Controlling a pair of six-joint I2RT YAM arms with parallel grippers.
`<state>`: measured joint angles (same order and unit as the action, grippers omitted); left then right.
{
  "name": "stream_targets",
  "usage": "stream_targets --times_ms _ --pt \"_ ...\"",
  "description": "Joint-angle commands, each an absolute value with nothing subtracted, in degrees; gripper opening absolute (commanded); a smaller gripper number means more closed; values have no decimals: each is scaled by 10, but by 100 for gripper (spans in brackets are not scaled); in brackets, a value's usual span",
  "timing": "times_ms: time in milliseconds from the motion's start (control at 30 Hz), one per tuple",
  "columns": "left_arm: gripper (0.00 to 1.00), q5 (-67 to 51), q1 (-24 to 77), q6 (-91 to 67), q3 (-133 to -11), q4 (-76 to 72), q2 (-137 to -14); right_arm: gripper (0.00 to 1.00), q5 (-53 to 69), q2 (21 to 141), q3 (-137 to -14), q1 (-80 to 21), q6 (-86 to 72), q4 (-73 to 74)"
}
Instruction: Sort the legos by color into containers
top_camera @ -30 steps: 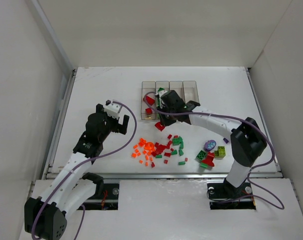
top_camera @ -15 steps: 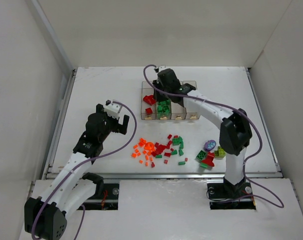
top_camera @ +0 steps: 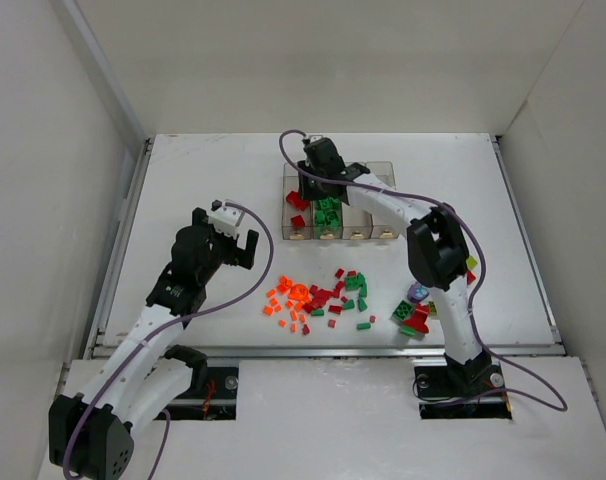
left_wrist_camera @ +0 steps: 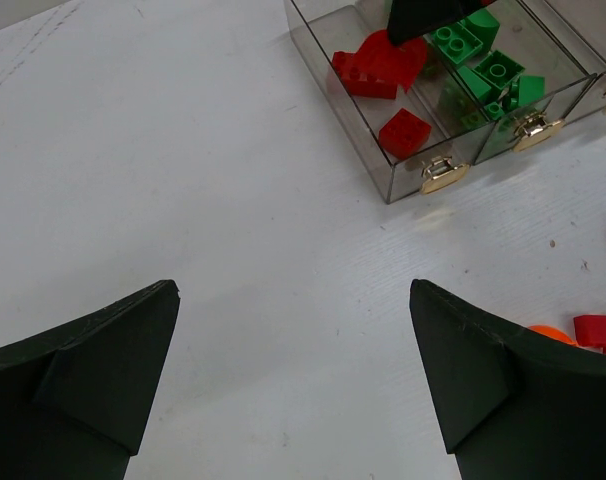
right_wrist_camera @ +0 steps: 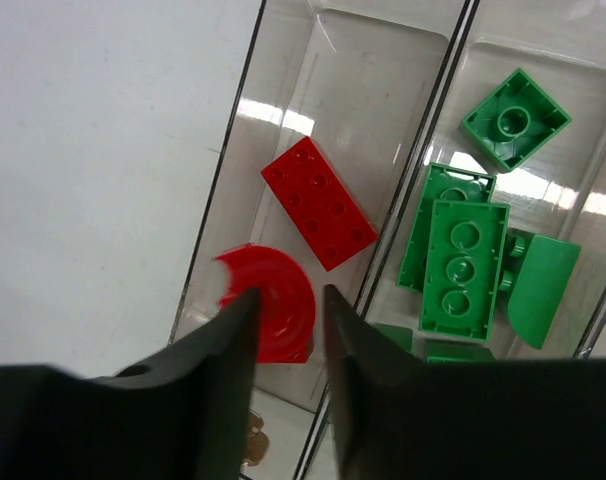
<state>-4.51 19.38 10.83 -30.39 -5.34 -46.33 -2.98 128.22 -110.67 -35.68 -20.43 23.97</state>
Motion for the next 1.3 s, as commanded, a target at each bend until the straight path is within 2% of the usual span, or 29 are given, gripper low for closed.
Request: stream_targets --times_ms 0,67,400,500,533,567,633,833,1000,1267 --pt "100 -54 192 101 -303 -66 -457 38 -35 1275 -1141 -353 -215 231" --pt "100 -54 192 101 -303 -66 -457 51 -35 1275 -1141 -353 -215 236" --pt "100 -54 192 101 -303 -71 -457 54 -34 1207 -1152 -348 -189 254" --pt "100 -54 192 101 -303 -71 -457 59 -34 1157 -1123 -343 -176 254" --pt "100 -54 192 101 -303 -71 -457 62 -34 1142 -1111 -343 -167 254" --pt "100 -54 192 101 -303 -71 -452 69 -49 1125 -1099 -343 -162 254" --pt "100 -59 192 101 -303 -71 -452 73 -65 1072 -1058 -343 -151 254" --pt "100 -65 192 90 -292 -83 -446 95 -132 937 -931 -343 -134 254" --pt "100 -70 192 62 -274 -117 -446 99 -137 885 -845 -343 -186 260" --pt "100 -108 192 -56 -229 -230 -459 99 -177 746 -674 -343 -280 287"
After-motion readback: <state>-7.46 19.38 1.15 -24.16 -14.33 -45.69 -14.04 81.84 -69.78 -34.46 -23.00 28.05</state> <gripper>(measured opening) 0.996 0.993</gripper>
